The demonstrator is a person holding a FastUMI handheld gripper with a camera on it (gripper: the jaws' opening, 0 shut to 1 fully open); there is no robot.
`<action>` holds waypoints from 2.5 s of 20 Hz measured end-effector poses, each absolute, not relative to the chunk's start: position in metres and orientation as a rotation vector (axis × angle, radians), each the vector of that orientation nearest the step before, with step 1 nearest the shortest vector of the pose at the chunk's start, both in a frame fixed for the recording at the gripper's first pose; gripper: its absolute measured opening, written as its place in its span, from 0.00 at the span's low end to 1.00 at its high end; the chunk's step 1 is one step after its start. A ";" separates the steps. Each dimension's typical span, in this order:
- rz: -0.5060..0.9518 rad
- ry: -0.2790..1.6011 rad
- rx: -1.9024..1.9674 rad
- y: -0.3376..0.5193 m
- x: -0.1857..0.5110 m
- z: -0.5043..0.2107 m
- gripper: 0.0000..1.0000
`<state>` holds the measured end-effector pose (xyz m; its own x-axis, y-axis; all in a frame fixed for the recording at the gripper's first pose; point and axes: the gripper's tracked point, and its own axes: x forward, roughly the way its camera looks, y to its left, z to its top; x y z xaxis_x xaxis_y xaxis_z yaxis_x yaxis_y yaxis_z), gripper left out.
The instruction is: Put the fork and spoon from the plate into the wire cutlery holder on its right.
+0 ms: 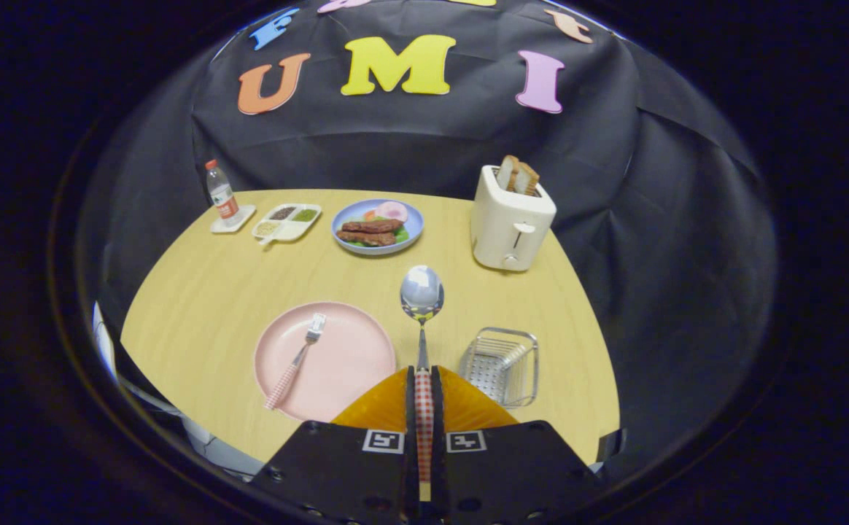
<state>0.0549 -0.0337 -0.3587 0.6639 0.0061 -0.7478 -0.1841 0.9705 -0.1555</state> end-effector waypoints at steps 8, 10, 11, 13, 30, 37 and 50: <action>0.124 1.017 -0.251 -0.096 0.054 -0.357 0.06; 0.149 1.098 -0.249 -0.105 0.051 -0.360 0.06; 0.160 1.137 -0.258 -0.111 0.050 -0.362 0.06; 0.194 1.224 -0.278 -0.118 0.044 -0.366 0.06; 0.201 1.813 -0.283 -0.115 0.064 -0.392 0.06; 0.163 1.799 -0.337 -0.107 0.085 -0.401 0.08; 0.076 1.527 -0.238 -0.097 0.090 -0.383 0.27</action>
